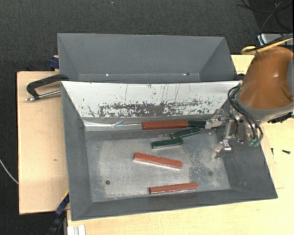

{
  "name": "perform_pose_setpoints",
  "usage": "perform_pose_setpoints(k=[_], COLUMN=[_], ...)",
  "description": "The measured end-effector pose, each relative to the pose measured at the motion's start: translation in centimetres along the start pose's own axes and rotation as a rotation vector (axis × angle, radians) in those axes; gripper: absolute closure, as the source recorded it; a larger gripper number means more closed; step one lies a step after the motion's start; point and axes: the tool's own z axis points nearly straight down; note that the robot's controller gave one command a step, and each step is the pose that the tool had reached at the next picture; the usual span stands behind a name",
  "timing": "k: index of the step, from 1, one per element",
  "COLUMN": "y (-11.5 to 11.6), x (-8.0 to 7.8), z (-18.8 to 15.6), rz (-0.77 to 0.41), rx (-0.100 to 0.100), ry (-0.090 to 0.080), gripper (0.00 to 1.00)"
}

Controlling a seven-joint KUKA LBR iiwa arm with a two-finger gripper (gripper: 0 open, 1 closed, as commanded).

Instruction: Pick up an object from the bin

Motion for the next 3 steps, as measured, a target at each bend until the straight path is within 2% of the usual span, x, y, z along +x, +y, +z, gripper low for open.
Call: perform_pose_setpoints(k=[1, 2, 3], y=[4.9, 6.4, 7.9], x=[-1.1, -0.7, -1.2], z=[4.1, 7.0, 7.7], rz=[0.003, -0.135, 0.103], rx=[-0.003, -0.006, 0.002], ry=[0.003, 0.004, 0.004], gripper=[0.00, 0.00, 0.00])
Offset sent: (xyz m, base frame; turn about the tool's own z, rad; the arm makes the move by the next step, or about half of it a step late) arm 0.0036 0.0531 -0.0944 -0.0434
